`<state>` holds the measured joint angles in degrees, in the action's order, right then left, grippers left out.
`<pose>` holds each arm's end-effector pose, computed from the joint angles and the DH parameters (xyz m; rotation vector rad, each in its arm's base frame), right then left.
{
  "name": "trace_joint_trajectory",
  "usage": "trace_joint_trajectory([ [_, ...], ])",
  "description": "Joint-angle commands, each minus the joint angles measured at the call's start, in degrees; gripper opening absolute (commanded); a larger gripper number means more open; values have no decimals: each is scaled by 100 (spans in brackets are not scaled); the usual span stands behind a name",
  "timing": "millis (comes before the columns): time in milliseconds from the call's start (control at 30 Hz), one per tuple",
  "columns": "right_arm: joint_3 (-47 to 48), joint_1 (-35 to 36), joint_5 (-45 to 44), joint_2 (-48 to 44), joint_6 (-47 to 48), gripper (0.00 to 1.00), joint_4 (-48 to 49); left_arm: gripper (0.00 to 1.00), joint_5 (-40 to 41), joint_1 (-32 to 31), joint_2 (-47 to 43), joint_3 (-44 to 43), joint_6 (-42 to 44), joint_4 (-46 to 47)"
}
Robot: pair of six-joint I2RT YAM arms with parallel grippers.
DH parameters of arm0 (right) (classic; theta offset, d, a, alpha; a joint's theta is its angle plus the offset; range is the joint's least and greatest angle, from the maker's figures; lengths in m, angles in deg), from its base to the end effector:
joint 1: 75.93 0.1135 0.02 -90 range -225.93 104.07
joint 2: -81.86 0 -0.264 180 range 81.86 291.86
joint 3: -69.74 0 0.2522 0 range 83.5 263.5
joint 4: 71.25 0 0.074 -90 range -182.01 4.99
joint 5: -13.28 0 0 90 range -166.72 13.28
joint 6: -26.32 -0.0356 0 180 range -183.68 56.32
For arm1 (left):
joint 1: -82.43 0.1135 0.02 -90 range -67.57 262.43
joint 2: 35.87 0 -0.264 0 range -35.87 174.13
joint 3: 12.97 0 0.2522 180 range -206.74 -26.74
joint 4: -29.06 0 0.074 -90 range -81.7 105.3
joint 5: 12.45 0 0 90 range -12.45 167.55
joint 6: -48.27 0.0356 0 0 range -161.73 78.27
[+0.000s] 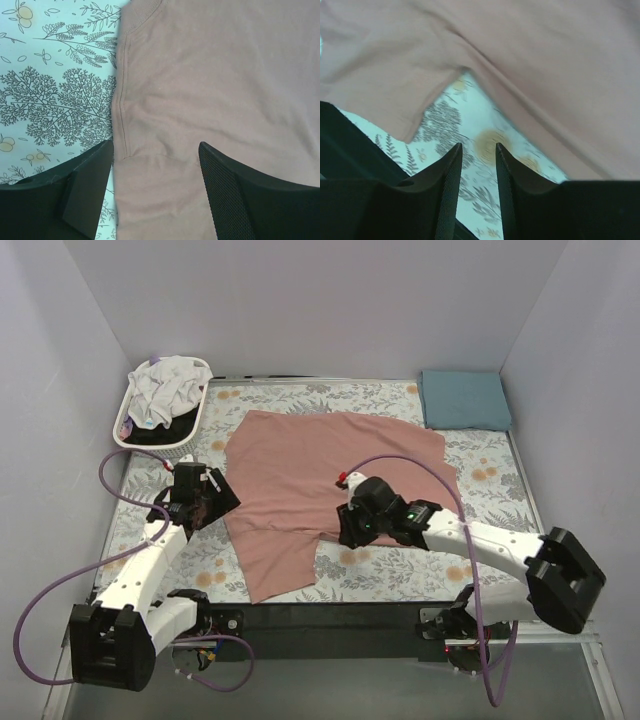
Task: Fold and stack the t-shirts
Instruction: Flatten the tshirt out
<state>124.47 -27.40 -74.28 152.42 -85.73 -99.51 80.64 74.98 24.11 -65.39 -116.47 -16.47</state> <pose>0.1667 0.1909 0.2174 -0.5791 2.3655 0.6382 0.2022 -0.0245 0.2213 -1.4458 2.1306 -0.5124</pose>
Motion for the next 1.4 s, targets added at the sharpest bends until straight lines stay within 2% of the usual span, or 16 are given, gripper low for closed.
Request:
trace_joint_trajectory([
  [0, 595, 856, -147, 720, 340, 39, 536, 68, -11, -20, -338, 331, 425, 566],
  [133, 1315, 1526, -138, 1599, 604, 34, 536, 68, 42, -12, -628, 526, 416, 786],
  [300, 1984, 2010, 133, 2636, 789, 34, 466, 68, 262, -29, -734, 517, 434, 821],
  [467, 2503, 2415, 344, 3410, 956, 35, -87, 68, 376, -29, -778, 508, 425, 821],
  [633, 2872, 2862, 748, 3718, 1141, 36, -412, 68, 429, -21, -787, 490, 434, 813],
  [867, 3321, 3066, 1179, 4035, 1264, 36, -721, 68, 429, -21, -734, 482, 434, 821],
  [1067, 3408, 3083, 1101, 4053, 1255, 36, -729, 68, 394, -29, -690, 473, 425, 830],
  [1133, 3418, 3083, 944, 3957, 1229, 36, -764, 68, 394, -29, -672, 482, 425, 830],
  [1267, 3277, 3005, -204, 3439, 1202, 37, -808, 68, 385, -29, -672, 473, 434, 830],
  [1367, 3189, 2855, -892, 3385, 1202, 37, -914, 68, 385, -29, -655, 482, 443, 839],
])
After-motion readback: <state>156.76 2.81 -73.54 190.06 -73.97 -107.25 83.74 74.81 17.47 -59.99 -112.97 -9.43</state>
